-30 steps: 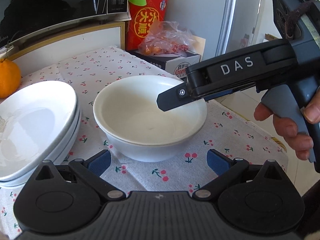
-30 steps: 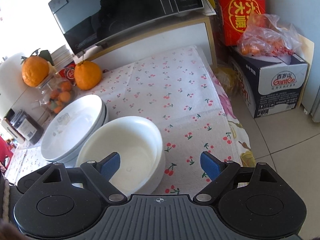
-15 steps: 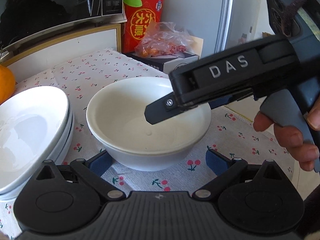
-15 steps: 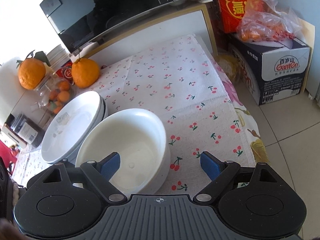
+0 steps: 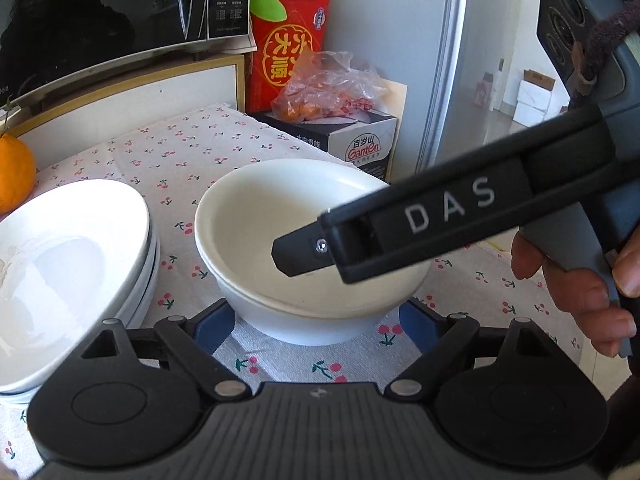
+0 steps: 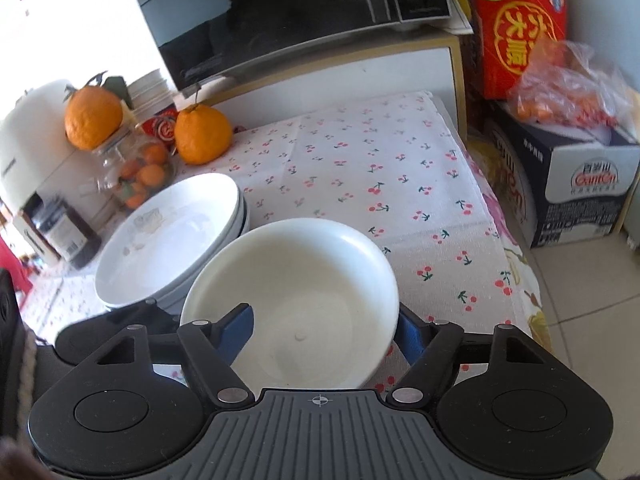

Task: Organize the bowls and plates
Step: 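Lift the bowl stack with the right gripper over the white plate stack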

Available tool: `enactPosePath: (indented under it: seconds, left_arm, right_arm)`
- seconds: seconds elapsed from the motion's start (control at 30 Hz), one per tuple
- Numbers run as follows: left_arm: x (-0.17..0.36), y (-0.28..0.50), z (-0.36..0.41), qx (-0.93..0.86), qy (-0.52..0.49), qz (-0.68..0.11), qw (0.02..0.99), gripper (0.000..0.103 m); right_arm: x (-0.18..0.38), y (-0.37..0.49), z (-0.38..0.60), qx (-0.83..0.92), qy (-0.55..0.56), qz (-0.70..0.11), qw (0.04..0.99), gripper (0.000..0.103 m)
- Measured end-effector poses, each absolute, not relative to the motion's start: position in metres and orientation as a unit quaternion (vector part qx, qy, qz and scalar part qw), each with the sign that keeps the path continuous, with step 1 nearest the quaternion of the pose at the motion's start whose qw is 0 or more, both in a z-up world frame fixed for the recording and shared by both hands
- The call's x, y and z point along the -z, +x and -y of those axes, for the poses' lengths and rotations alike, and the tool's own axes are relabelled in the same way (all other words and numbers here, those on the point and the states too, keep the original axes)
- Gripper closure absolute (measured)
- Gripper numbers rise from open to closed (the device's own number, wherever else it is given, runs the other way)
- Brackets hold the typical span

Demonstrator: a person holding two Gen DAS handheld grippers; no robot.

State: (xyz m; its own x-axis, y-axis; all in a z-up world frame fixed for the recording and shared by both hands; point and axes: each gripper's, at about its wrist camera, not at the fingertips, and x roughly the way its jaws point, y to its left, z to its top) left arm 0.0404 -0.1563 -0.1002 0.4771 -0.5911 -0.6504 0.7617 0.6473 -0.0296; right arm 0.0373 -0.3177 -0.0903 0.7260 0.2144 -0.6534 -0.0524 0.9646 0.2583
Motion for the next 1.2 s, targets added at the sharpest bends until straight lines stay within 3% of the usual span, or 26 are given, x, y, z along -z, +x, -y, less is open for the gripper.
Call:
enactPosePath:
  seconds: [1.2]
  left_arm:
    - [0.057, 0.055, 0.095, 0.352, 0.107, -0.285, 0.885, 0.016]
  right_arm:
    - [0.033, 0.054, 0.257, -0.126, 0.103, -0.283, 0.945, 0.029]
